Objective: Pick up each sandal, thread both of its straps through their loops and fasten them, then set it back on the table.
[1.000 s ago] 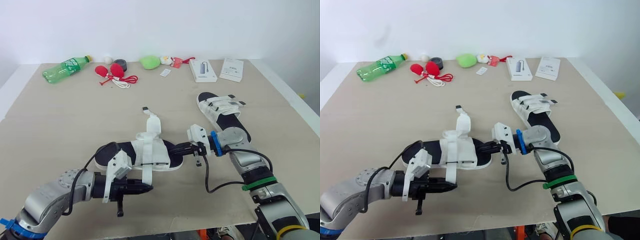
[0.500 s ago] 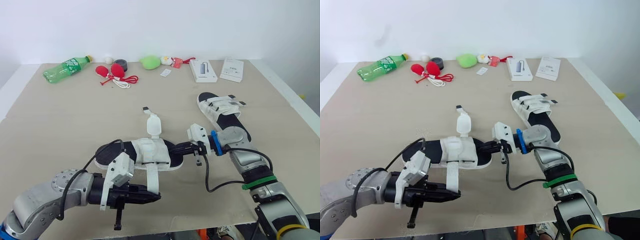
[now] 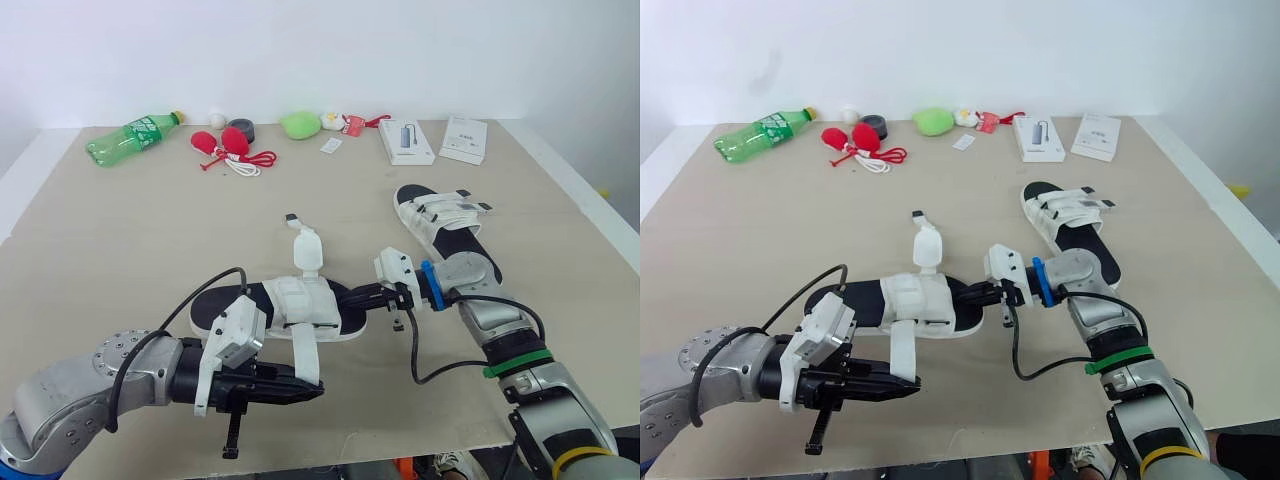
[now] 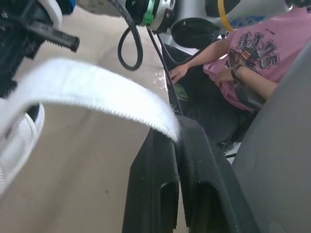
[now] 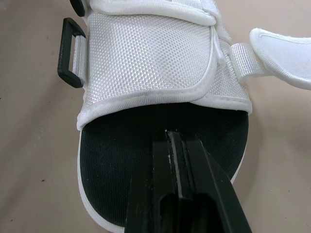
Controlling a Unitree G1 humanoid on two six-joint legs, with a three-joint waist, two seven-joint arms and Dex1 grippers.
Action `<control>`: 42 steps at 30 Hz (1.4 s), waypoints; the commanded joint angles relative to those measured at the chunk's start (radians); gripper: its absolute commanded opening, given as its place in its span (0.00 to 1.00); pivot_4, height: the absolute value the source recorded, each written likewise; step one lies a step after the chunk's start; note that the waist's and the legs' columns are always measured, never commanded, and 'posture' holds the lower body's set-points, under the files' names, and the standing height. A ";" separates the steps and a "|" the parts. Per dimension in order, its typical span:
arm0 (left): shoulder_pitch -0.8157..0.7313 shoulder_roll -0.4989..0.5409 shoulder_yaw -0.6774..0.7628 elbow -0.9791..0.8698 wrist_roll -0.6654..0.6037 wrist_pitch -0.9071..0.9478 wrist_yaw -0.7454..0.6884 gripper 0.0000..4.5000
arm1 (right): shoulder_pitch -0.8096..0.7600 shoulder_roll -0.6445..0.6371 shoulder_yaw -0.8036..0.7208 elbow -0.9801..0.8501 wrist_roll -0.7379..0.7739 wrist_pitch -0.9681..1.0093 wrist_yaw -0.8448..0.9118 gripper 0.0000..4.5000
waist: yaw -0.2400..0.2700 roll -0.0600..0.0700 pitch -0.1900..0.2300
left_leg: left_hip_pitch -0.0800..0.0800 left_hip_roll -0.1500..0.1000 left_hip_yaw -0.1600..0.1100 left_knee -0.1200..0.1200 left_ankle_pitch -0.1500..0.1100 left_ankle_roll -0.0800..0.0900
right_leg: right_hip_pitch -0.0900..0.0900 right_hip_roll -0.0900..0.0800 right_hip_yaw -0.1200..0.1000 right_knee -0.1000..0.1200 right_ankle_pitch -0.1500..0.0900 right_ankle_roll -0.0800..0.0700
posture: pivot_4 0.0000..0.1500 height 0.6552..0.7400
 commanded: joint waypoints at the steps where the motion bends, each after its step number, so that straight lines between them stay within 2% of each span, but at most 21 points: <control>1: 0.012 0.013 0.015 -0.037 0.016 -0.029 -0.011 0.08 | 0.001 -0.007 0.015 0.027 -0.035 0.000 0.003 0.00 | 0.000 0.000 0.000 | 0.000 0.000 0.000 0.000 0.000 0.000 | 0.000 0.000 0.000 0.000 0.000 0.000 | 1.00 1.00; 2: 0.013 0.030 0.021 -0.036 0.012 -0.022 -0.023 0.15 | 0.000 -0.007 0.015 0.030 -0.035 -0.002 0.004 0.00 | 0.000 0.000 0.000 | 0.000 0.000 0.000 0.000 0.000 0.000 | 0.000 0.000 0.000 0.000 0.000 0.000 | 1.00 1.00; 4: 0.010 0.047 0.032 -0.035 -0.003 -0.015 -0.039 0.19 | -0.002 -0.007 0.016 0.034 -0.036 -0.005 0.005 0.00 | 0.000 0.000 0.000 | 0.000 0.000 0.000 0.000 0.000 0.000 | 0.000 0.000 0.000 0.000 0.000 0.000 | 1.00 1.00; 7: -0.013 0.070 0.059 -0.043 0.018 -0.052 -0.070 0.52 | -0.006 -0.006 0.016 0.040 -0.038 -0.009 0.007 0.00 | 0.000 0.000 0.000 | 0.001 0.000 0.000 0.000 0.000 0.000 | 0.000 0.000 0.000 0.000 0.000 0.000 | 1.00 1.00; 8: -0.015 0.090 0.066 -0.045 0.038 -0.062 -0.088 0.53 | -0.007 -0.006 0.017 0.042 -0.038 -0.010 0.008 0.00 | 0.000 0.000 0.000 | 0.001 0.000 0.000 0.000 0.000 0.000 | 0.001 0.000 0.000 0.000 0.000 0.000 | 1.00 1.00; 9: -0.009 0.120 0.086 -0.041 0.075 -0.081 -0.112 0.67 | -0.009 -0.006 0.016 0.045 -0.038 -0.012 0.009 0.00 | 0.000 0.000 0.000 | 0.000 0.000 0.000 0.001 0.000 0.000 | 0.001 0.000 0.000 0.000 0.000 0.000 | 1.00 1.00; 10: 0.000 0.159 0.113 -0.029 0.130 -0.113 -0.141 0.72 | -0.011 -0.006 0.016 0.049 -0.039 -0.014 0.011 0.00 | 0.000 0.000 0.000 | 0.000 0.000 0.000 0.001 0.000 0.000 | 0.001 0.000 0.000 0.000 0.000 0.000 | 1.00 1.00; 13: 0.022 0.261 0.168 0.045 0.332 -0.278 -0.227 0.72 | -0.015 -0.007 0.016 0.061 -0.040 -0.021 0.017 0.00 | 0.000 0.000 0.000 | 0.001 0.000 0.000 0.000 0.000 0.000 | 0.000 0.000 0.000 0.000 0.000 -0.001 | 1.00 1.00; 16: 0.034 0.300 0.166 0.143 0.556 -0.534 -0.279 0.72 | -0.017 -0.007 0.018 0.071 -0.040 -0.030 0.023 0.00 | 0.000 0.000 0.000 | 0.002 0.000 0.002 0.000 0.000 0.000 | -0.001 -0.001 0.001 0.000 0.000 -0.001 | 1.00 1.00; 20: -0.025 0.210 0.110 0.266 0.805 -0.943 -0.242 0.72 | -0.019 -0.001 0.023 0.079 -0.040 -0.036 0.028 0.00 | 0.000 0.000 0.000 | 0.002 0.000 0.004 0.000 0.000 0.000 | 0.001 -0.002 0.001 0.000 0.001 -0.001 | 1.00 1.00; 22: -0.054 0.159 0.064 0.312 0.950 -1.212 -0.207 0.72 | -0.020 0.002 0.025 0.082 -0.041 -0.040 0.032 0.00 | 0.001 0.000 0.000 | 0.002 0.000 0.004 0.000 0.000 0.000 | 0.001 -0.002 0.001 0.000 0.001 -0.002 | 1.00 1.00; 27: -0.028 0.044 -0.020 0.393 1.172 -1.661 -0.094 0.72 | -0.027 0.006 0.029 0.088 -0.043 -0.042 0.040 0.00 | 0.002 0.001 -0.001 | 0.003 0.000 0.006 -0.002 0.000 0.001 | 0.001 -0.002 0.003 0.000 0.001 -0.001 | 1.00 1.00; 32: -0.016 -0.001 -0.083 0.445 1.238 -1.796 -0.028 0.72 | -0.027 0.006 0.030 0.084 -0.043 -0.041 0.044 0.00 | 0.002 0.001 -0.001 | 0.003 0.001 0.006 -0.002 0.000 0.002 | 0.001 -0.001 0.004 0.001 0.001 0.000 | 1.00 1.00; 37: -0.065 -0.061 -0.173 0.484 1.314 -1.762 0.003 0.72 | -0.013 -0.002 0.027 0.062 -0.043 -0.032 0.041 0.00 | 0.001 0.001 -0.001 | 0.004 0.000 0.007 -0.001 0.001 0.003 | 0.002 -0.001 0.006 0.001 0.002 0.001 | 1.00 1.00; 42: -0.115 -0.086 -0.251 0.520 1.328 -1.718 -0.006 0.72 | -0.002 -0.017 0.018 0.045 -0.042 -0.022 0.036 0.00 | 0.001 0.002 -0.002 | 0.004 0.000 0.007 -0.001 0.001 0.004 | 0.002 0.000 0.006 0.001 0.002 0.002 | 1.00 1.00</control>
